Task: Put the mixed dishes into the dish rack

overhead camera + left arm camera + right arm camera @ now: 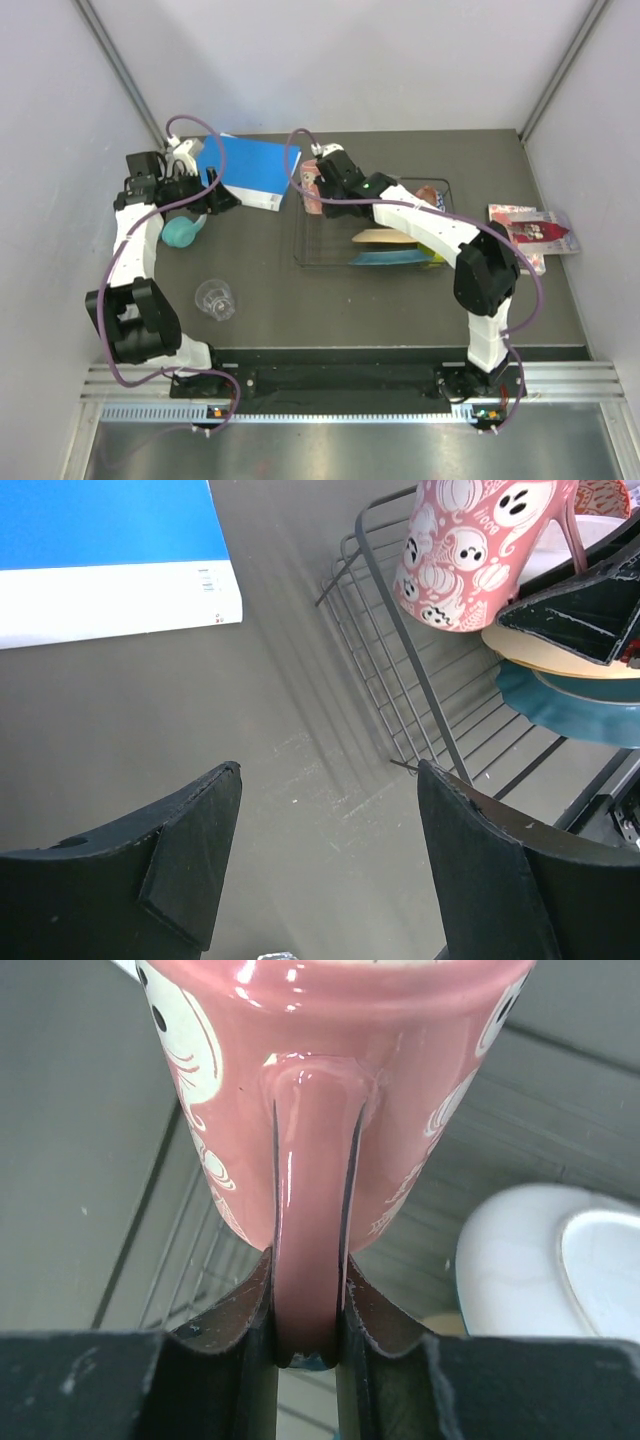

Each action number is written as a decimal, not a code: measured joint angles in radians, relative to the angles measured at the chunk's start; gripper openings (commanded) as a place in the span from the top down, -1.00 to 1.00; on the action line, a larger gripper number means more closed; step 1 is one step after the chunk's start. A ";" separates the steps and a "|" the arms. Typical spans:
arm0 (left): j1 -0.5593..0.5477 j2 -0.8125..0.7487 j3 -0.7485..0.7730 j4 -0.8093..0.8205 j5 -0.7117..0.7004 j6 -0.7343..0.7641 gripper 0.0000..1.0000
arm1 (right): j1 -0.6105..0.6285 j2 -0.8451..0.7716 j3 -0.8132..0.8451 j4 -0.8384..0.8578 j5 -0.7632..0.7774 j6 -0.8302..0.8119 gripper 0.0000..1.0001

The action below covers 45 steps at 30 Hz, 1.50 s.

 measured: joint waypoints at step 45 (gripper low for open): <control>0.055 0.135 0.070 0.127 0.082 -0.103 -0.50 | 0.076 -0.026 -0.319 0.256 0.113 -0.145 -0.99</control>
